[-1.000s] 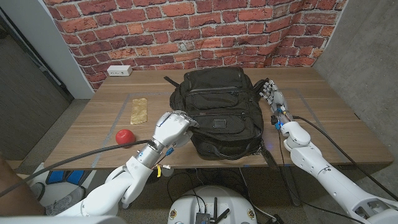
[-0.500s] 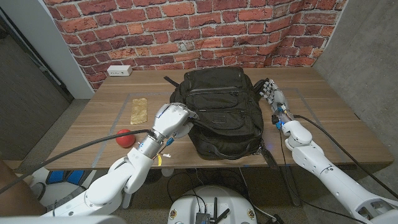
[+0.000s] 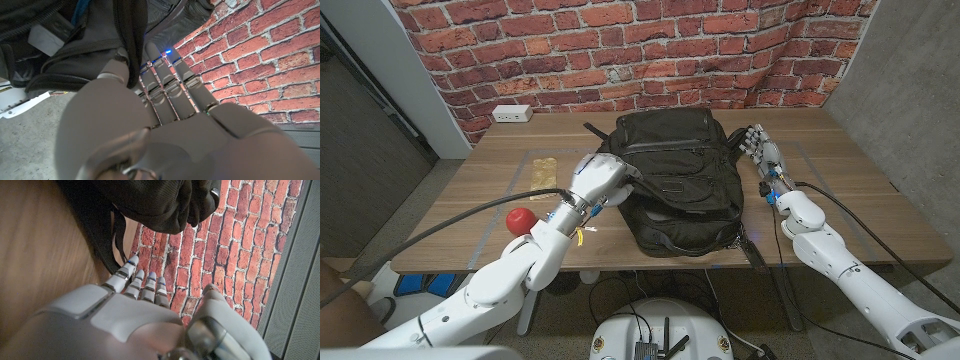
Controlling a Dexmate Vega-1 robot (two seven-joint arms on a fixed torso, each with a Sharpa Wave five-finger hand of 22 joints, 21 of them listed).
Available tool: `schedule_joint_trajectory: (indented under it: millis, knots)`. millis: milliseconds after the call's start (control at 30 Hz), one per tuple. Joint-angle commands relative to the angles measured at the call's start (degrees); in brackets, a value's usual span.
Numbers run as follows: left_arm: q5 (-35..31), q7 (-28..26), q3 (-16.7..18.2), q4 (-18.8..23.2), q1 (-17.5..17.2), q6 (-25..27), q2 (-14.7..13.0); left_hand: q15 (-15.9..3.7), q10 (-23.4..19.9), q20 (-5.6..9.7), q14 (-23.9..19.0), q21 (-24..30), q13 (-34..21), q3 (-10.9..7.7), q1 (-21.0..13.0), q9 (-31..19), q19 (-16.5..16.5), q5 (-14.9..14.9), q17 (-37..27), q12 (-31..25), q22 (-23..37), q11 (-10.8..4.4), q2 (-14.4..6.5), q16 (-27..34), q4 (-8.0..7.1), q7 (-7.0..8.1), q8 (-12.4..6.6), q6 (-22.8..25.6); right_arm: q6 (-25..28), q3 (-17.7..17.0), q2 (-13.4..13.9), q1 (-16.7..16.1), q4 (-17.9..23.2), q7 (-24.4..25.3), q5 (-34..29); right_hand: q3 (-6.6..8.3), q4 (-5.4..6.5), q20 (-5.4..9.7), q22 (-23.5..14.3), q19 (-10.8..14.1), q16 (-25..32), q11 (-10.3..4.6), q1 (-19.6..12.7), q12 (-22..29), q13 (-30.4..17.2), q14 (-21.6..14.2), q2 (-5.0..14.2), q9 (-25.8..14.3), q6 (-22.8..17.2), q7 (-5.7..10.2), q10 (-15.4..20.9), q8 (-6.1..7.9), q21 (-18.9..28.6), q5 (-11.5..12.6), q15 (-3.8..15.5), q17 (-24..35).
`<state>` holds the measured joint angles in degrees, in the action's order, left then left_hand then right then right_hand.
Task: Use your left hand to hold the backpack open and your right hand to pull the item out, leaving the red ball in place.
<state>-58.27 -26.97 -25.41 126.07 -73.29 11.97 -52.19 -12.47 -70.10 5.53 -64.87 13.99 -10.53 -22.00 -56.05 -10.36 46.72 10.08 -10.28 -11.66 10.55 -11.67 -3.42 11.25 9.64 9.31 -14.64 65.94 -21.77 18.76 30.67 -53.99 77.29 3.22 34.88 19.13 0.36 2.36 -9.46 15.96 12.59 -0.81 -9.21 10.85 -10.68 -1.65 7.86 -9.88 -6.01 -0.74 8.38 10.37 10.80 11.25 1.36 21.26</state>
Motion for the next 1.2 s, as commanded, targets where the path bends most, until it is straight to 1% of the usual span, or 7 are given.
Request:
schedule_joint_trajectory:
  millis: [33, 100, 300, 767, 933, 1167, 1200]
  knots:
    - [7.88, 0.64, 0.41, -3.84, 5.64, -5.33, 1.87, -1.27, -1.19, 6.18, -1.1, 0.12, -0.33, -0.33, 0.21, -0.49, 0.53, 0.36, -0.12, -0.49, 0.09, 0.06, -0.68, 0.39, -0.16, -1.54, -0.46, 2.22, 1.51, -0.52, 0.63, -2.3, 4.12, 3.66, -0.93, 0.3, -0.08, 0.13, -0.12, 0.58, 0.52, 0.08, 0.38, 0.21, -0.12, -0.4, 1.06, -0.18, 0.16, 0.0, 0.31, 0.31, -0.03, -0.13, 0.19, 0.05]
    - [9.01, 0.78, 0.39, -4.46, 6.55, -6.68, 1.76, -1.26, -1.36, 6.16, -1.25, 0.13, -0.34, -0.35, 0.26, -0.52, 0.61, 0.36, -0.11, -0.49, 0.1, 0.05, -0.67, 0.38, -0.16, -1.7, -0.53, 2.37, 1.92, -0.67, 0.87, -2.93, 5.13, 4.44, -1.11, 0.33, -0.1, 0.11, -0.12, 0.58, 0.52, 0.09, 0.38, 0.21, -0.12, -0.37, 1.07, -0.18, 0.16, 0.0, 0.31, 0.31, -0.03, -0.13, 0.2, 0.04]
    - [12.38, 2.32, 0.58, -5.45, 8.41, -7.71, 2.74, -1.25, -1.57, 6.15, -1.54, 0.16, -0.35, -0.42, 0.33, -0.57, 0.79, 0.35, -0.1, -0.42, 0.1, 0.03, -0.65, 0.35, -0.14, -1.56, -0.57, 2.42, 2.94, -0.91, 1.21, -4.2, 7.09, 5.72, -1.17, 0.37, -0.13, 0.1, -0.12, 0.57, 0.52, 0.09, 0.39, 0.23, -0.12, -0.34, 1.07, -0.18, 0.19, 0.01, 0.34, 0.3, -0.03, -0.14, 0.16, 0.03]
    - [18.64, 4.99, 0.35, -7.22, 12.05, -9.14, 5.3, -1.24, -2.02, 6.2, -2.23, 0.13, -0.38, -0.64, 0.36, -0.66, 1.05, 0.38, -0.09, -0.27, 0.09, 0.01, -0.68, 0.29, -0.08, -1.87, -0.64, 2.46, 4.64, -0.75, 2.36, -4.41, 8.93, 6.63, -2.54, 0.44, -0.19, 0.11, -0.12, 0.54, 0.54, 0.08, 0.42, 0.21, -0.12, -0.34, 1.07, -0.18, 0.2, 0.0, 0.3, 0.3, -0.04, -0.16, 0.17, 0.0]
    - [18.9, 5.19, -0.44, -8.39, 14.07, -9.54, 6.22, -1.24, -2.1, 6.21, -2.39, 0.11, -0.39, -0.7, 0.38, -0.69, 1.1, 0.38, -0.08, -0.21, 0.09, 0.03, -0.65, 0.25, -0.05, -2.0, -0.67, 2.5, 4.72, -0.8, 2.47, -4.31, 9.34, 7.05, -3.06, 0.48, -0.22, 0.13, -0.12, 0.53, 0.54, 0.15, 0.41, 0.22, -0.12, -0.32, 1.07, -0.18, 0.16, 0.0, 0.31, 0.31, -0.04, -0.16, 0.17, -0.01]
    - [22.78, 5.67, -0.43, -9.32, 15.42, -9.37, 8.42, -1.22, -2.76, 6.22, -2.59, 0.1, -0.42, -0.8, 0.42, -0.73, 1.21, 0.38, -0.07, -0.37, 0.1, 0.11, -0.72, 0.2, -0.07, -2.02, -0.75, 2.62, 4.97, -0.91, 2.99, -4.6, 10.39, 7.59, -3.84, 0.55, -0.26, 0.18, -0.12, 0.54, 0.58, 0.11, 0.43, 0.24, -0.12, -0.36, 1.08, -0.18, 0.09, -0.07, 0.38, 0.34, -0.03, -0.18, 0.19, -0.03]
    - [23.39, 5.74, -0.4, -9.42, 15.57, -9.38, 8.68, -1.24, -2.82, 6.22, -2.64, 0.11, -0.43, -0.83, 0.41, -0.74, 1.27, 0.39, -0.07, -0.36, 0.1, 0.1, -0.71, 0.19, -0.05, -2.25, -0.78, 2.66, 4.87, -0.99, 2.99, -4.76, 10.57, 7.58, -3.77, 0.56, -0.27, 0.17, -0.12, 0.54, 0.58, 0.13, 0.44, 0.22, -0.12, -0.35, 1.08, -0.18, 0.07, -0.07, 0.32, 0.34, -0.03, -0.18, 0.22, -0.03]
